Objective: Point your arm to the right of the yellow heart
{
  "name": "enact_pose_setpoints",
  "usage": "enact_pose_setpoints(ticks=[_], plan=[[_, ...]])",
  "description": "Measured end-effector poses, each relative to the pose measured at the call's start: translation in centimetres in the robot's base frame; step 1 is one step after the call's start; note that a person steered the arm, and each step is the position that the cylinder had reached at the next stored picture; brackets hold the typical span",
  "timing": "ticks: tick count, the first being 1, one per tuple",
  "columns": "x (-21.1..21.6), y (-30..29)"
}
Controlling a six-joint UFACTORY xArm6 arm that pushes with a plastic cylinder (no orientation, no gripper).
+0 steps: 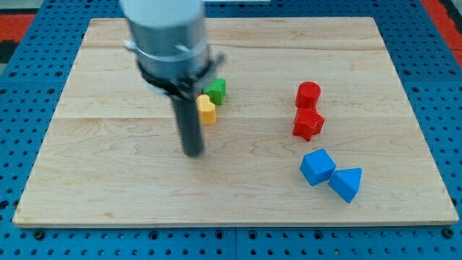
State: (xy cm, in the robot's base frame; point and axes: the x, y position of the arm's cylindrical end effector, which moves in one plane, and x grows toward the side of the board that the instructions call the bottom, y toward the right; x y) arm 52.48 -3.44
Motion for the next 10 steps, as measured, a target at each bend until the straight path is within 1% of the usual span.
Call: enact_pose_setpoints(ticks=[1, 2, 3, 4, 5, 6, 8, 9, 10], plan=[[3.7, 10.2], [5.9, 17.0], [7.0, 21.8], [7.7, 22.9], [8.6, 21.5], [8.7, 18.6], [8.4, 9.1], [4.7, 9.6], [-0.8, 10.2]])
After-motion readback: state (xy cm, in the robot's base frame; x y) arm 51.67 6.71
